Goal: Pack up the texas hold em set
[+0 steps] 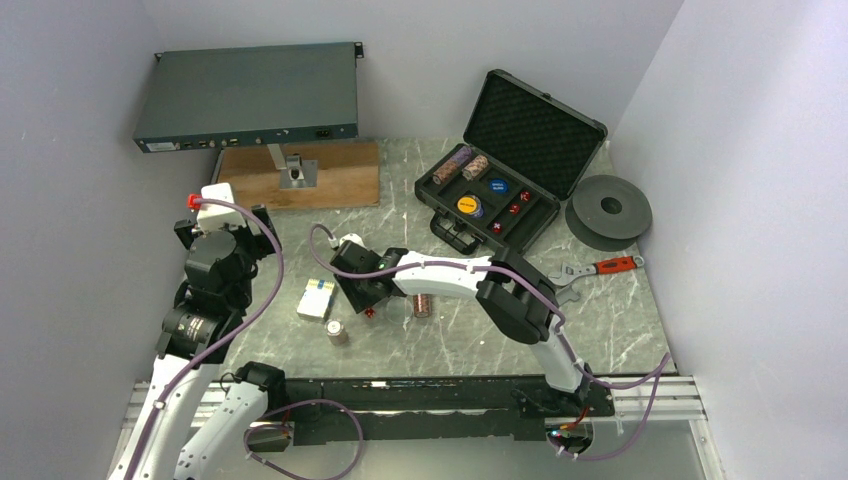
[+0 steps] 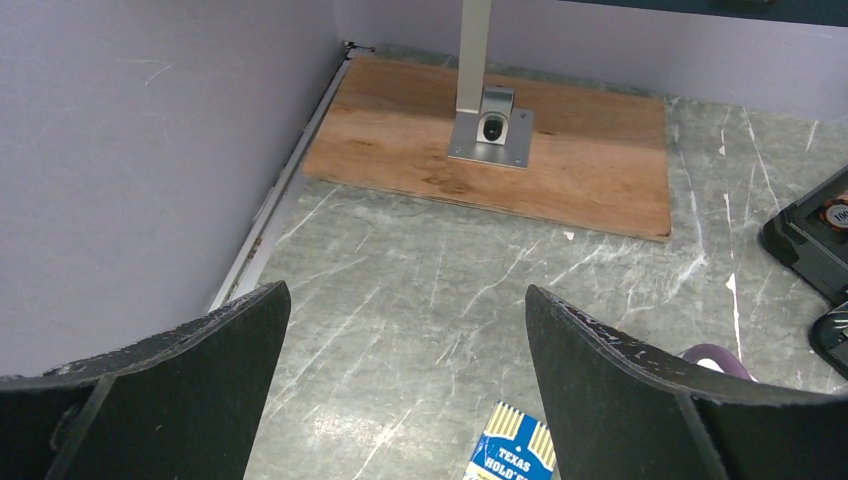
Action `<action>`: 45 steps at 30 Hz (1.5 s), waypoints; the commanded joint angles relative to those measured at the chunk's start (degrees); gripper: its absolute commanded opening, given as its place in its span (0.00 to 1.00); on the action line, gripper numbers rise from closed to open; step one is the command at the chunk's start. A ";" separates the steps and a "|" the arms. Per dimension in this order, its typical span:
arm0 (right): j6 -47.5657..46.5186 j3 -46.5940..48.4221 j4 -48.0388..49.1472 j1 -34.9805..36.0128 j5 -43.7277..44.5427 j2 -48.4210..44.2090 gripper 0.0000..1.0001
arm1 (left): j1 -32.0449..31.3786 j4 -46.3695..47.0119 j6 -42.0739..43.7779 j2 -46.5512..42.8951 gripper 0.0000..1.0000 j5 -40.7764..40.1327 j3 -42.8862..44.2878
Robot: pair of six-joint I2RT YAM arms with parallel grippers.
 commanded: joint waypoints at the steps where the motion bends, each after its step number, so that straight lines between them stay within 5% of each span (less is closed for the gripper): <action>1: -0.82 2.85 -0.52 0.63 2.14 0.81 0.47 | -0.16 1.68 -0.22 0.04 0.93 -0.66 0.04; 45: -2.47 4.30 -2.87 1.13 3.91 1.92 0.45 | -0.16 1.84 0.30 0.05 0.90 1.03 0.04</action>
